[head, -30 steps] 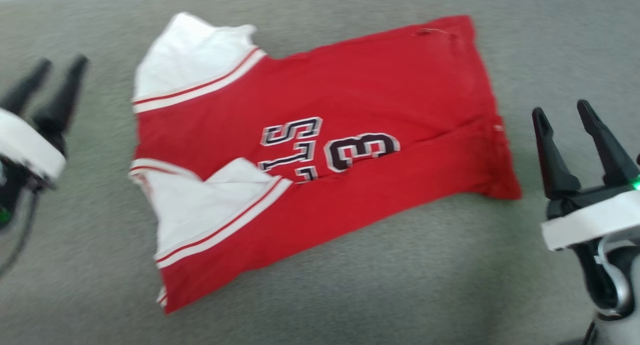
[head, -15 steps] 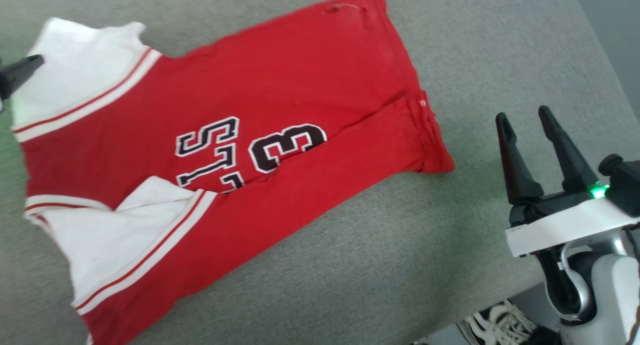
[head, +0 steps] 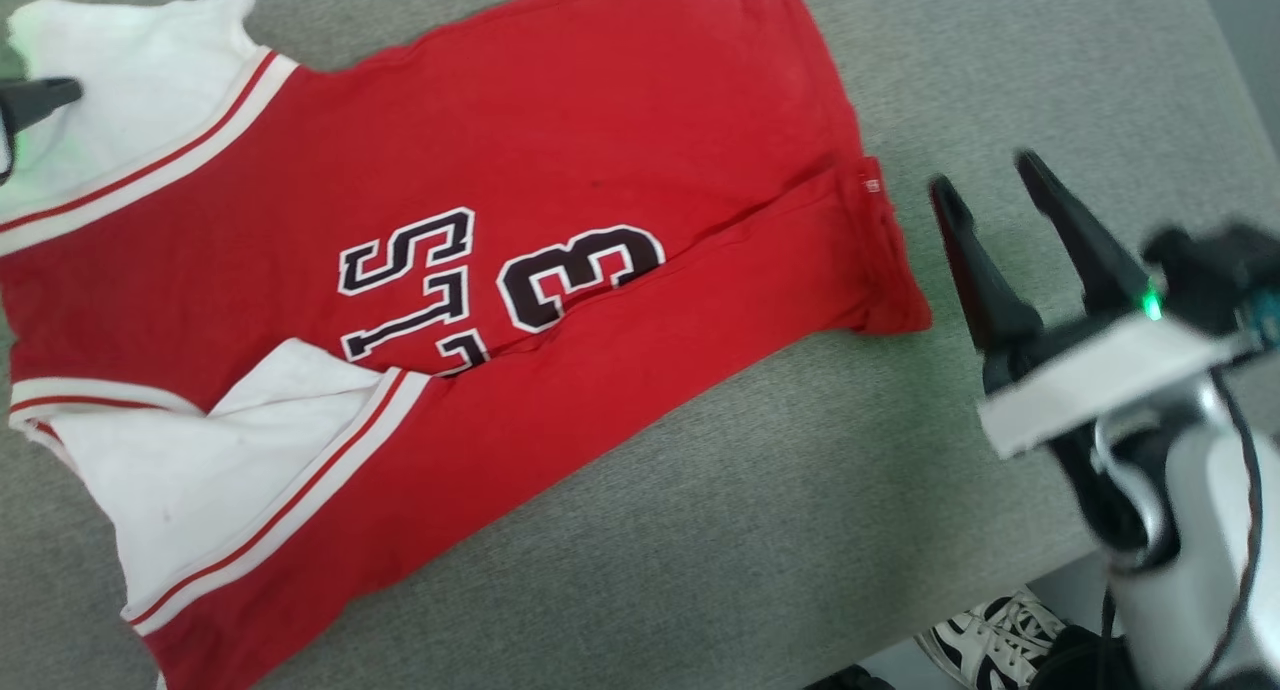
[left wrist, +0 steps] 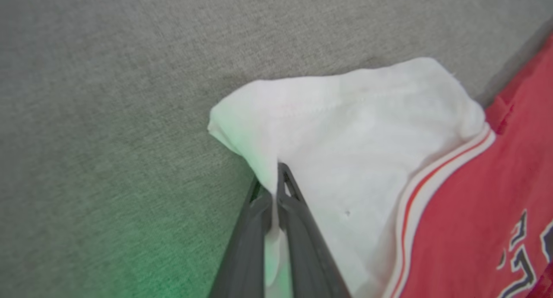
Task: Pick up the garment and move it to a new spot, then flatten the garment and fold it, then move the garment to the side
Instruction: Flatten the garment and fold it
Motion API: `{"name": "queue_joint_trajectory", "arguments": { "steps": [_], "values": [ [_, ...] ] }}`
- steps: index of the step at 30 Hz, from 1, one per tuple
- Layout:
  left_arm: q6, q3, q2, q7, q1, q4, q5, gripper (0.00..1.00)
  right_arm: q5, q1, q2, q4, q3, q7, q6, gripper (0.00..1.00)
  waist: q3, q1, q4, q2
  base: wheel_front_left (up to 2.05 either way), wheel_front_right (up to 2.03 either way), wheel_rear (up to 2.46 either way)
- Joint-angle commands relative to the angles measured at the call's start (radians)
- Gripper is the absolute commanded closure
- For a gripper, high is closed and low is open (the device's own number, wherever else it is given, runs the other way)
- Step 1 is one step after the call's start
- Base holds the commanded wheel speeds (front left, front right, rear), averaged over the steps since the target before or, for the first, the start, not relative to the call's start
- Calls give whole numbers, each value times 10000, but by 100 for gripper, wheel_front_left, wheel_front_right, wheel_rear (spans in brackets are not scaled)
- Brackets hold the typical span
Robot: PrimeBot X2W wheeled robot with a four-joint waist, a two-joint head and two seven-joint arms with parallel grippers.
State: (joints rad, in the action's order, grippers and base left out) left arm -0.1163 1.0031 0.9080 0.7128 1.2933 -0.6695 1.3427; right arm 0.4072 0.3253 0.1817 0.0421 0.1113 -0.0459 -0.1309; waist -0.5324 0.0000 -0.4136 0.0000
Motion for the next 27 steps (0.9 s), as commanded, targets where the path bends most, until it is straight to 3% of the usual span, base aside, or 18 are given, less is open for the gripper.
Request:
{"name": "queue_joint_trajectory", "arguments": {
  "steps": [1,7,10,17,21,27],
  "values": [
    [-68,90,-242,-117,-20,68,-94,100,116,745,336,-225,328,-554,3,0,-106,0,162,0,0,0,0],
    [-144,110,-568,-333,329,361,-204,100,865,3050,1100,-1403,1031,-2238,3,0,-367,0,627,0,0,0,0],
    [-147,73,-816,-632,620,729,-153,100,1497,5067,1481,-3000,1334,-3539,3,0,-665,0,1122,0,0,0,0],
    [-139,234,-1020,-933,981,1358,-130,100,1271,7916,2006,-5768,2061,-5083,3,0,-1201,0,1832,0,0,0,0],
    [-121,347,-1043,-1117,1083,1549,-23,100,1505,8767,1872,-7097,2521,-5998,3,0,-1381,0,2136,0,0,0,0],
    [-120,575,-1123,-1353,1182,1734,47,100,2430,9132,1789,-7734,3281,-6808,-2,0,-1535,0,2360,0,0,0,0]
  ]
}}
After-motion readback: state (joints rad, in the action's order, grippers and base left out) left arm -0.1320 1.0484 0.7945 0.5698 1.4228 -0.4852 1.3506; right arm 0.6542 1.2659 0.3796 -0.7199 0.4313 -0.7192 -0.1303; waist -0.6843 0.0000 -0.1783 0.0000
